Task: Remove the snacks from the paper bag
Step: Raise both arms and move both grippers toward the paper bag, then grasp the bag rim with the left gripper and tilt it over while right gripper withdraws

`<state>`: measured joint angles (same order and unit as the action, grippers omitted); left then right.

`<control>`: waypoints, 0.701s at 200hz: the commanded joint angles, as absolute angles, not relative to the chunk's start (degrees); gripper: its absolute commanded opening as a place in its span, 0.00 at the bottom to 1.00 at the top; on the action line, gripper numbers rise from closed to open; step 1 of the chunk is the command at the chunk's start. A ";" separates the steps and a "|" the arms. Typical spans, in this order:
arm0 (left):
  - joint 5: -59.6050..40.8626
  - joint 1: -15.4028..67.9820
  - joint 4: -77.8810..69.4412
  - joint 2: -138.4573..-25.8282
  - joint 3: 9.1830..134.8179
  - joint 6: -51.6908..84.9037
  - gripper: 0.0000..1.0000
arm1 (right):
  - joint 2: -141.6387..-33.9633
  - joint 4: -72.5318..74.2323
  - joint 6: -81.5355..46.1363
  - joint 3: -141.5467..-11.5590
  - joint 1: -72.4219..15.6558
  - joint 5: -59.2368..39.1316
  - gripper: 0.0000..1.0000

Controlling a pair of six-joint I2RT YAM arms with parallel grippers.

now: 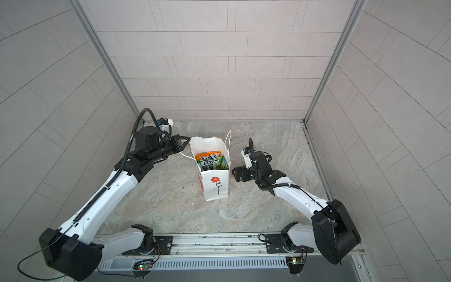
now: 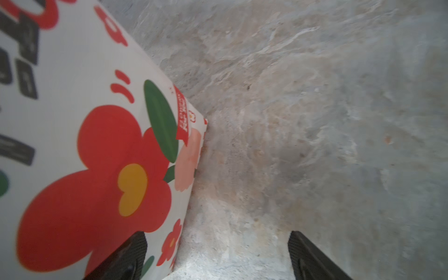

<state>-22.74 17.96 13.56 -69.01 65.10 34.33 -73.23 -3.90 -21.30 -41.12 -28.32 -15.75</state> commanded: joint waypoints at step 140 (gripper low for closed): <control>-33.25 14.81 20.57 -97.35 101.29 13.89 0.00 | -98.80 23.32 -35.83 -49.63 -37.36 -10.72 0.66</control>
